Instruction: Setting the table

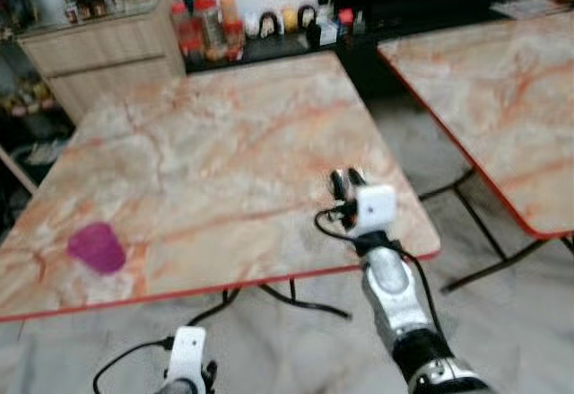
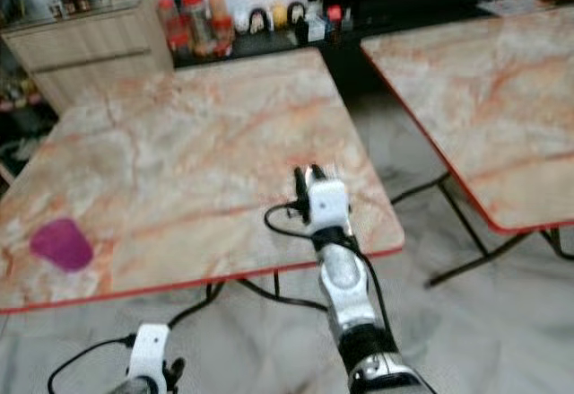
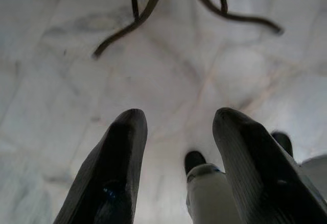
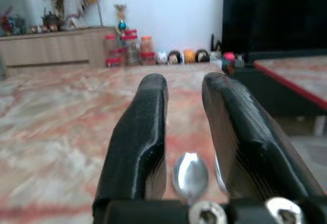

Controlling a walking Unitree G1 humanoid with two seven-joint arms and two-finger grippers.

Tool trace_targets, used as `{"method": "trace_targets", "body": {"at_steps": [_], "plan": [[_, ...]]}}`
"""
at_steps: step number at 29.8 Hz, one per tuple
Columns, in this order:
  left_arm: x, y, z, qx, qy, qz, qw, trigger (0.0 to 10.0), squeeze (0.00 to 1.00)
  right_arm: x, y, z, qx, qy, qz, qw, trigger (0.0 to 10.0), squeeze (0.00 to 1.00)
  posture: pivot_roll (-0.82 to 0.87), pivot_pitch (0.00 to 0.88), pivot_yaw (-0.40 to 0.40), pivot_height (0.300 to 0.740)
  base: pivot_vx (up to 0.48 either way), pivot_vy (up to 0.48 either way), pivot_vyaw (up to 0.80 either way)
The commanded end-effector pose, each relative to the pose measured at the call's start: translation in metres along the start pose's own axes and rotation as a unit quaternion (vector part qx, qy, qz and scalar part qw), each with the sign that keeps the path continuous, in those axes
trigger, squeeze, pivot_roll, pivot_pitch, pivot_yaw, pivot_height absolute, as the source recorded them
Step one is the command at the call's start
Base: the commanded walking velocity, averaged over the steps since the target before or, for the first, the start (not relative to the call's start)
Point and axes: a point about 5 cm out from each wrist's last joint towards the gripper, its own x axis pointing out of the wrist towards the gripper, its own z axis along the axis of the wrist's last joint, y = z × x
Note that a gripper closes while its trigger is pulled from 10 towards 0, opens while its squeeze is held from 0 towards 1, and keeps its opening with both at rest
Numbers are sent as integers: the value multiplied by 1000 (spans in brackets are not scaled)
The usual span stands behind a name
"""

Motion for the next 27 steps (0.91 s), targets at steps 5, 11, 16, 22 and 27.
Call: {"method": "trace_targets", "body": {"at_steps": [5, 11, 16, 22, 27], "plan": [[-3, 14, -6, 15, 9, 15, 1000, 10000, 0, -3, 11, 1, 17, -3, 3, 1000, 10000, 0, -99, 0, 98, 740, 350, 0, 0], [-3, 13, -8, 15, 15, 10, 1000, 10000, 0, -14, 4, -6, 25, 12, -22, 999, 10000, 0, -102, 0, 96, 740, 108, 0, 0], [-4, 12, -11, 21, 21, 7, 1000, 10000, 0, -32, -3, -15, 29, 31, -37, 998, 10000, 1000, -110, 0, 96, 740, 0, 0, 0], [-5, 13, -13, 22, 23, 6, 999, 10000, 0, -34, -8, -14, 35, 45, -54, 997, 10000, 1000, -113, 0, 97, 740, 0, 0, 0], [-5, 13, -14, 21, 24, 7, 999, 10000, 0, -32, -6, -8, 42, 38, -56, 997, 10000, 1000, -110, 0, 101, 740, 0, 0, 0]]}}
